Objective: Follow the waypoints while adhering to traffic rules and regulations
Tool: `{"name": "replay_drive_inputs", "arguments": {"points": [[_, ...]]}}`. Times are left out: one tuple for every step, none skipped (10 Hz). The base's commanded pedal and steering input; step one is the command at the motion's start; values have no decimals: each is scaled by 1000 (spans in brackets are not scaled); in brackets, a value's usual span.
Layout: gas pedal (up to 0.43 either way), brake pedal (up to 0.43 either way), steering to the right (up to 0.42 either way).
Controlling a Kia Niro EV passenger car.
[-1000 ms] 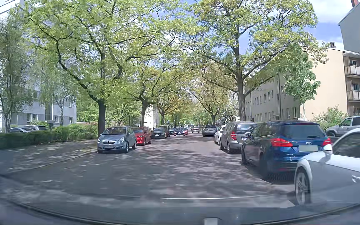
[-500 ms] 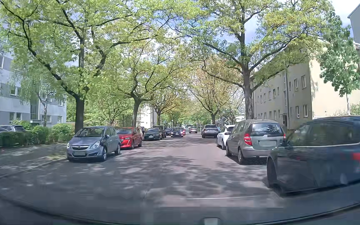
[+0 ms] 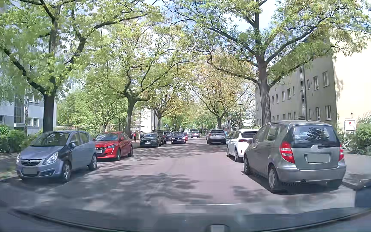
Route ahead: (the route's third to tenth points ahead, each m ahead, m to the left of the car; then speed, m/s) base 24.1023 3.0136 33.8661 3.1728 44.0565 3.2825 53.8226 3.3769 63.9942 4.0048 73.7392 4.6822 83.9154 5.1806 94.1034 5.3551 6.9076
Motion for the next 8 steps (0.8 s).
{"name": "replay_drive_inputs", "arguments": {"points": [[0, 18, 3], [0, 18, 3], [0, 24, 1], [0, 55, -1], [0, 98, -5], [0, 152, -6], [0, 183, -6], [0, 201, -6]]}}
